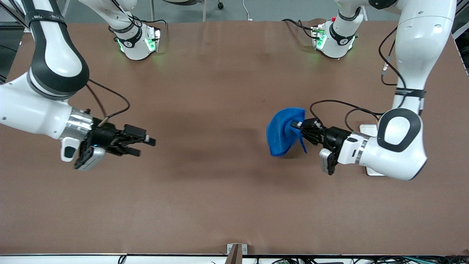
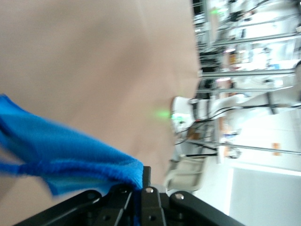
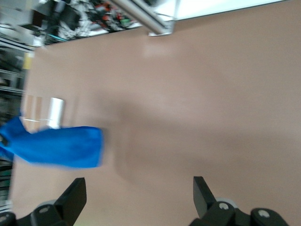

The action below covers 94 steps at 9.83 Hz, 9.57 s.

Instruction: Right arm passes towel to left arm to hang

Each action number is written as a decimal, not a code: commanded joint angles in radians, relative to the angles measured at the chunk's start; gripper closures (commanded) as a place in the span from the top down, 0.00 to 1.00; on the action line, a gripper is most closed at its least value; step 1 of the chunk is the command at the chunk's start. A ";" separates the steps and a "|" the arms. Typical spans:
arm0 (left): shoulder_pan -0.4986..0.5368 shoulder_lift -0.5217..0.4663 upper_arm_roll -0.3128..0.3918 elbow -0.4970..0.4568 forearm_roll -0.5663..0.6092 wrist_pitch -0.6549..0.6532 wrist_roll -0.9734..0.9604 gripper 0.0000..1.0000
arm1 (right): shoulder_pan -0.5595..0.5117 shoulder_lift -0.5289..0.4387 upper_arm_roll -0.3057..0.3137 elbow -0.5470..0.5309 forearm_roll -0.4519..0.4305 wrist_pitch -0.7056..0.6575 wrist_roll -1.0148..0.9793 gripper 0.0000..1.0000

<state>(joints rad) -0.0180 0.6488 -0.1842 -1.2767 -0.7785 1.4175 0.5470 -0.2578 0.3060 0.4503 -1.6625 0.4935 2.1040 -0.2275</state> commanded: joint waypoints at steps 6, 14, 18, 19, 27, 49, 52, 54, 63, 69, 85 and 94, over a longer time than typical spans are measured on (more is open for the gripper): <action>0.070 -0.167 0.006 0.010 0.569 0.061 -0.019 0.00 | -0.085 -0.080 0.018 0.042 -0.648 -0.154 0.442 1.00; 0.043 -0.356 -0.038 -0.001 0.901 -0.063 -0.329 0.00 | 0.142 -0.273 -0.417 0.162 -0.529 -0.556 0.400 1.00; 0.059 -0.336 -0.031 -0.003 0.901 -0.088 -0.309 0.00 | 0.183 -0.300 -0.499 0.161 -0.517 -0.552 0.346 1.00; 0.090 -0.333 -0.031 -0.025 0.894 -0.036 -0.317 0.00 | 0.164 -0.301 -0.496 0.158 -0.517 -0.558 0.346 1.00; 0.256 -0.337 -0.035 -0.124 0.845 0.130 -0.408 0.00 | 0.163 -0.324 -0.464 0.164 -0.515 -0.685 0.347 1.00; 0.457 -0.365 -0.032 -0.487 0.818 0.471 -0.300 0.00 | 0.137 -0.312 -0.450 0.161 -0.448 -0.588 0.306 1.00; 0.486 -0.334 -0.031 -0.498 0.838 0.494 -0.269 0.00 | 0.134 -0.314 -0.450 0.161 -0.448 -0.602 0.304 1.00; 0.495 -0.319 -0.031 -0.498 0.869 0.498 -0.269 0.03 | 0.132 -0.312 -0.450 0.161 -0.448 -0.599 0.304 1.00; 0.486 -0.345 -0.063 -0.452 0.912 0.466 -0.285 1.00 | 0.132 -0.312 -0.450 0.161 -0.448 -0.602 0.303 1.00; 0.487 -0.420 -0.282 -0.225 0.895 0.293 -0.311 1.00 | 0.129 -0.312 -0.452 0.161 -0.448 -0.602 0.300 1.00; 0.094 -0.558 0.011 -0.121 0.733 0.098 -0.573 1.00 | 0.129 -0.314 -0.450 0.159 -0.467 -0.608 0.297 1.00; -0.059 -0.635 0.140 -0.233 0.725 0.129 -0.578 1.00 | 0.123 -0.314 -0.452 0.158 -0.466 -0.611 0.297 1.00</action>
<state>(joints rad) -0.0575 -0.0070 -0.0568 -1.4970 -0.0572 1.5339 -0.0207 -0.1210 0.0080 -0.0078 -1.4925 0.0276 1.4981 0.0775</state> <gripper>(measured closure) 0.000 0.000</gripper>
